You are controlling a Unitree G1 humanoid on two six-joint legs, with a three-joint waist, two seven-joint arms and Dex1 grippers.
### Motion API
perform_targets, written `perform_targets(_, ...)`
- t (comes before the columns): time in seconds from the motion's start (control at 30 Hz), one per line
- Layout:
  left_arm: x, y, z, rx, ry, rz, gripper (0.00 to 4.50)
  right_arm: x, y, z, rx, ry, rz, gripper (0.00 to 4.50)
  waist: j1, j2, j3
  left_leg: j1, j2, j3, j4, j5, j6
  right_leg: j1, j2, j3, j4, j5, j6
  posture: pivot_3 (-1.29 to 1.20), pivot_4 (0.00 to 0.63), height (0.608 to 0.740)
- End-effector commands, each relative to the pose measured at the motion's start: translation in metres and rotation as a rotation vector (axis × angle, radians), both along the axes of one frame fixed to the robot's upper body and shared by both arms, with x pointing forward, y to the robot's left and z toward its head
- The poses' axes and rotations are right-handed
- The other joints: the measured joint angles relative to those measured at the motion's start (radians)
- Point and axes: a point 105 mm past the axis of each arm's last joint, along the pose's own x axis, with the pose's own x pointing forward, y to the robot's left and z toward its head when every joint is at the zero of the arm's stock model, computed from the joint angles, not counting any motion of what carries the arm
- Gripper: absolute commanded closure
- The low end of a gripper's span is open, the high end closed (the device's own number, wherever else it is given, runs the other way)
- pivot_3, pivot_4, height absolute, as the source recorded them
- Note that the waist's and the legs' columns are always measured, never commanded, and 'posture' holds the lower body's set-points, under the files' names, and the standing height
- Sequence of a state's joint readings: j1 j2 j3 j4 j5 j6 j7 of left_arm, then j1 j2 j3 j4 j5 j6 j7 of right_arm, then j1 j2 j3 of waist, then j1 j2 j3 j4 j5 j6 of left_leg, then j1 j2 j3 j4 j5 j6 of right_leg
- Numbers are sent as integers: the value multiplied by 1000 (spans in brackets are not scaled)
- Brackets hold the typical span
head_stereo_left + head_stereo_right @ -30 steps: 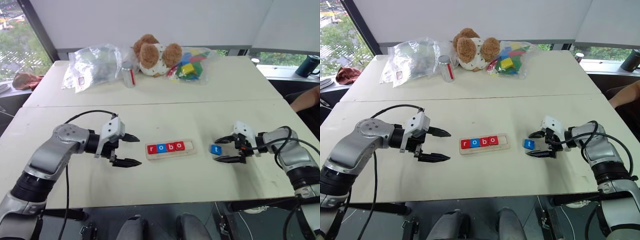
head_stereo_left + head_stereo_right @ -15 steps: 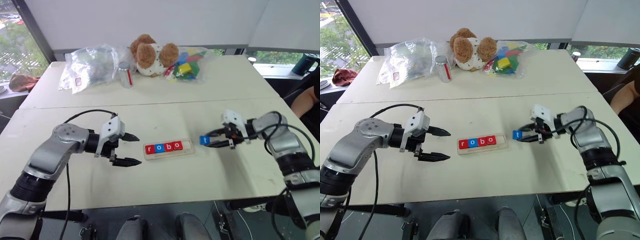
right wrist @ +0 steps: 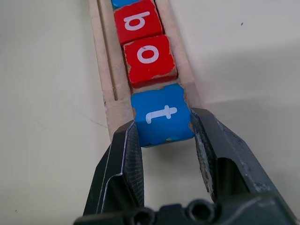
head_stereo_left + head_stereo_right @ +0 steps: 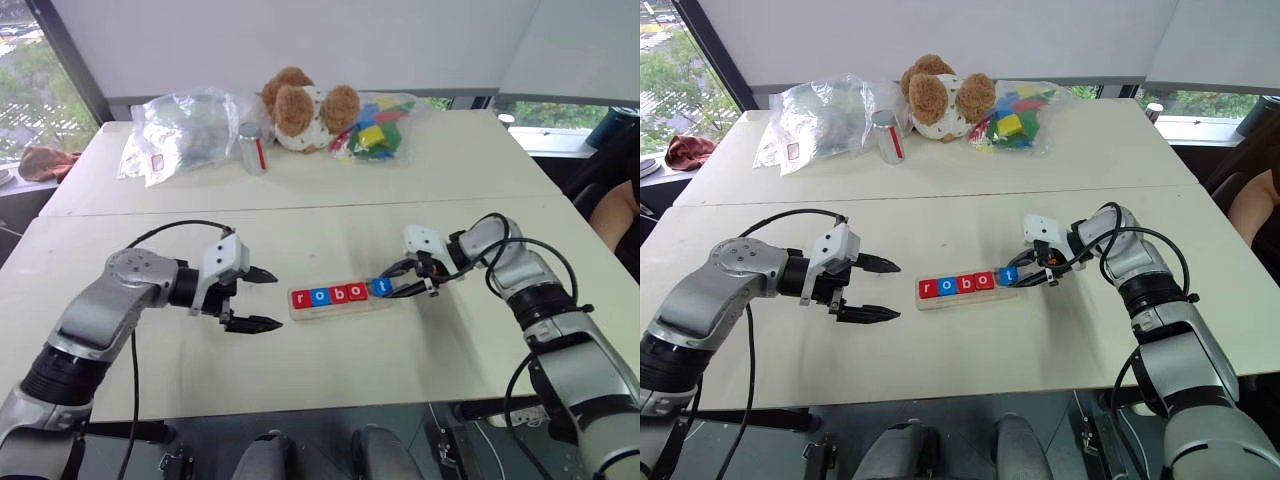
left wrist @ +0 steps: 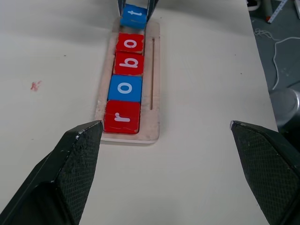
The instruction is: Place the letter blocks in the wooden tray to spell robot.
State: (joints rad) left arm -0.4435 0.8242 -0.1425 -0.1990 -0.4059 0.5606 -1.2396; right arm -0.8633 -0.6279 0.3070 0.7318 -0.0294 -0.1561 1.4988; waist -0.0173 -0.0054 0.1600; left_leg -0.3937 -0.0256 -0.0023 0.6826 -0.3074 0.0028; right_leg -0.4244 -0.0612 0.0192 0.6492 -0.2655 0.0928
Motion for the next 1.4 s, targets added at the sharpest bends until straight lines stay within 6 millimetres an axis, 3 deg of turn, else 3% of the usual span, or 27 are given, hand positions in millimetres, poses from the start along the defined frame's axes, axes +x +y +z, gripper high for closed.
perform_targets(0.03, -2, 0, 9, -13, -36, -1, 0, 2, 5, 8, -2, -28, 36, 3377, 0, 0, 0, 0, 0, 0, 0, 0, 0, 0, 0, 0, 0, 0, 0, 0, 150, 740)
perform_targets(0.73, -6, -2, 6, -27, -32, 13, 0, 5, 19, -1, -10, 2, 68, 3377, -1, 0, 0, 0, 0, 0, 0, 0, 0, 0, 0, 0, 0, 0, 0, 0, 150, 740)
perform_targets(0.93, -5, -3, 7, -32, -32, 14, 0, 7, 22, 3, -2, -17, 69, 366, -1, 0, 0, 1, 0, 0, 0, 1, -1, 0, 0, 0, 0, 0, 0, 0, 150, 740)
perform_targets(0.97, -5, -3, 7, -32, -32, 14, 0, 7, 21, 5, -3, -17, 72, 31, -1, 0, 0, 1, 0, 0, 0, 1, -1, 0, 0, 0, 0, 0, 0, 0, 150, 740)
perform_targets(1.17, -3, -3, 7, -34, -30, 16, 0, 8, 19, 18, 18, -55, 64, 31, 1, 0, 0, 0, 0, 0, 0, 1, -1, 0, 0, 0, 0, 0, 0, 0, 150, 740)
perform_targets(1.4, -1, -5, 7, -41, -32, 13, 0, 2, 17, 10, 23, -22, 61, 31, 2, 0, 0, 0, 0, 0, 0, 1, -1, 0, 0, 0, 0, 0, 0, 0, 150, 740)
